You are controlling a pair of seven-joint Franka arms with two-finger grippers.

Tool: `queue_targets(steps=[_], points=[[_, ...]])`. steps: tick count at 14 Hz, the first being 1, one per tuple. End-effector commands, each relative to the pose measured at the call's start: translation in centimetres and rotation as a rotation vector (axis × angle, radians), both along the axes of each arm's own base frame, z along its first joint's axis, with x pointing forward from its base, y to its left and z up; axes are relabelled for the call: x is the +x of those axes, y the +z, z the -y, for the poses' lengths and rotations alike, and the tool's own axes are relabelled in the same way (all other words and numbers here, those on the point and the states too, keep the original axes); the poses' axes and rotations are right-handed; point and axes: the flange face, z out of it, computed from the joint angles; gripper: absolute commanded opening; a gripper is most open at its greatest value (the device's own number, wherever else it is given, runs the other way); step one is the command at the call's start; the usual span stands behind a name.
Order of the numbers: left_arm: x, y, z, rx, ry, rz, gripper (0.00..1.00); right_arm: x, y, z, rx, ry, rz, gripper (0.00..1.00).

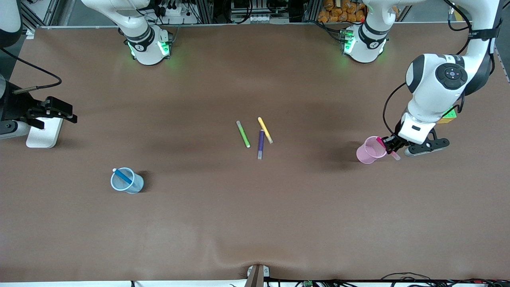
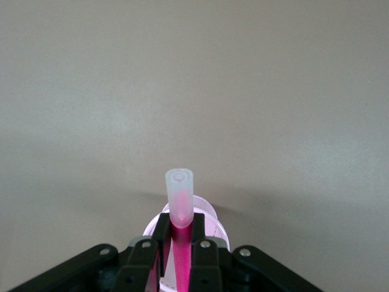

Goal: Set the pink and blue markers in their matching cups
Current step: 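Lower the pink marker into the pink cup and open the left gripper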

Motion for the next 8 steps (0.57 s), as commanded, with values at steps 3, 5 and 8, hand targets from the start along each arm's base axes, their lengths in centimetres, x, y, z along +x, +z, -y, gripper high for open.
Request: queue_targets(steps=[3,5,8], points=[[-1.3,-0.4,-0.9,0.006,-0.007,0.046,0.00,-0.7,0.5,-0.9,-0.066,0.037,0.008,1.00],[-1.2,-0.8,-0.8,-0.001,-0.010,0.062,0.00,-0.7,0.4,-0.9,-0.070,0.050,0.006,1.00],[-1.6,-2.0,-0.7,-0.010,-0.015,0.071,0.00,-0.7,0.3,-0.9,-0.071,0.047,0.005,1.00]])
